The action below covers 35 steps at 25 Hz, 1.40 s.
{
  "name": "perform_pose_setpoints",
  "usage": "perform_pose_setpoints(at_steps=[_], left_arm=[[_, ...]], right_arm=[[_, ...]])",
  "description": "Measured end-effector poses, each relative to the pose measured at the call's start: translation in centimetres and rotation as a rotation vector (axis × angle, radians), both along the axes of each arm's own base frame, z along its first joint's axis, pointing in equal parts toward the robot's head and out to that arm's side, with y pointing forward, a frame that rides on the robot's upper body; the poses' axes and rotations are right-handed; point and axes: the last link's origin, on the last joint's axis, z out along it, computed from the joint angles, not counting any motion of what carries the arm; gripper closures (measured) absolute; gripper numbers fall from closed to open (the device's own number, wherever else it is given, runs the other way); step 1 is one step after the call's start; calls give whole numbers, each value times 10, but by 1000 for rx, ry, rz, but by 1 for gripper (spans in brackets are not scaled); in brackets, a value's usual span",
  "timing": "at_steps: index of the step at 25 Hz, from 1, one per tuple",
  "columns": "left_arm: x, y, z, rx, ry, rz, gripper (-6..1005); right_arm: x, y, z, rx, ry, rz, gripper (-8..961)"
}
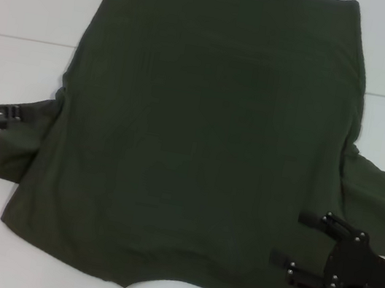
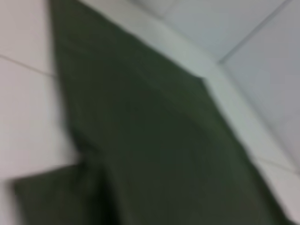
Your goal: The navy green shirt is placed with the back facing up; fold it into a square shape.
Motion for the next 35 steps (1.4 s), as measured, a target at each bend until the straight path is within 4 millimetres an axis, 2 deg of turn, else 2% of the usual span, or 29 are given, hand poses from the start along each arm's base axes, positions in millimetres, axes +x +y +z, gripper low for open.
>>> perform_pose_setpoints(at_steps=[1, 6, 17, 26, 35], left_arm=[[-5, 6, 8, 3, 56, 39, 99], [-12, 14, 11, 15, 143, 74, 100], [-28, 18, -10, 28, 261, 130, 99], [-25, 17, -22, -7, 267, 113, 100], [-19, 19, -32, -37, 280, 85, 186]], right_arm=[[0, 0, 0, 0, -1, -1, 27], [0, 0, -1, -3, 2, -7, 27], [1, -1, -2, -8, 5, -15, 27], [1, -1, -2, -10, 3, -14, 27], [2, -2, -3, -12, 2, -16, 28]])
